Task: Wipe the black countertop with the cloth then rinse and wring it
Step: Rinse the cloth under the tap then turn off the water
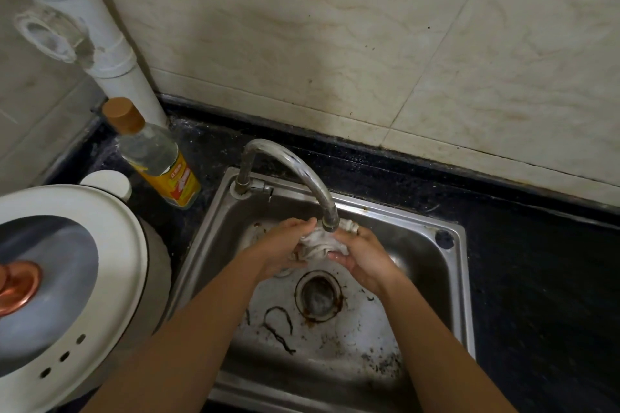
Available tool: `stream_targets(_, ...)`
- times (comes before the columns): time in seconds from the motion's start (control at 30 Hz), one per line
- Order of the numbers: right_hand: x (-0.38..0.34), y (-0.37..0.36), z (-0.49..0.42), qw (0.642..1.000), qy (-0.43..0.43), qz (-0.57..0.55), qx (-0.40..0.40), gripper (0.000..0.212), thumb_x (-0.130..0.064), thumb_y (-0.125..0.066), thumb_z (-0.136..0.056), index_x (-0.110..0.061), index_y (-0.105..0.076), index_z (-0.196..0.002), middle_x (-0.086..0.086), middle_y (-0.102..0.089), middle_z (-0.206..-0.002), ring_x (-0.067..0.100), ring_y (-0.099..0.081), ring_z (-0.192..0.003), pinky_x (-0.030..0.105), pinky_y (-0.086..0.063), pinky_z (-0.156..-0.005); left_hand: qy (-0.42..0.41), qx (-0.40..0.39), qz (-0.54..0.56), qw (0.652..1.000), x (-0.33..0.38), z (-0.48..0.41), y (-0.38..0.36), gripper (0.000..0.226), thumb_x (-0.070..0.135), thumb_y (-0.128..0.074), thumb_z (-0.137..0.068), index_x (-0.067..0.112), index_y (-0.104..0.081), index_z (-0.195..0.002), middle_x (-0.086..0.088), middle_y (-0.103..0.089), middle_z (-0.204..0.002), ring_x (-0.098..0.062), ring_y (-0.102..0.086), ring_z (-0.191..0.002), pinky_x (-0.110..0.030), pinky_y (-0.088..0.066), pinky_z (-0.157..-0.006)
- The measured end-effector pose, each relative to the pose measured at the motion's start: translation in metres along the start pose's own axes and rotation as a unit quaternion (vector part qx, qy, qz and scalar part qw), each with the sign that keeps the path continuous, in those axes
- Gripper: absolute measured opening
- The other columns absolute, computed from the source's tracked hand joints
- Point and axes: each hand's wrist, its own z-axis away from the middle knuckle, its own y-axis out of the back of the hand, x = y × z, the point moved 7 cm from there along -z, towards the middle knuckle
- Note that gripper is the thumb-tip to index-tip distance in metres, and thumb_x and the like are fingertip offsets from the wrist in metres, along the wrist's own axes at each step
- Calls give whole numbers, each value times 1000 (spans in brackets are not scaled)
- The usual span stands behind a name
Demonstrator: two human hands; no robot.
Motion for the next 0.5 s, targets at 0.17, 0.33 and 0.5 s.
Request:
stream_targets(0.17,-5,5,-6,995,41,53,80,37,3,-57,-89,-18,-54,-120,12,-66,-111,23,-67,-90,26,-55,-61,-53,43,-34,997,3,-1,2,21,27,-52,-96,13,-59,-110,-5,-65,-98,-14,-62,-83,-24,-49,-62)
stream_targets(0.33,-9,-12,-2,973,116,193,59,17,-11,-55,-96,-15,-54,-112,-1,-60,-82,5,-55,-64,19,-45,-53,-85,134,-44,986,5,-5,9,37,41,-45,-96,10,-65,-98,-11,-70,-98,-21,-65,-89,-37,-53,-84)
stream_targets(0.5,-3,-26,2,924,149,334,114,31,-40,-43,-99,-11,-48,-111,-1,-62,-84,7,-58,-70,19,-43,-54,-87,142,-36,985,6,-5,-3,53,46,-31,-100,10,-69,-95,-11,-70,-96,-20,-64,-90,-35,-49,-84)
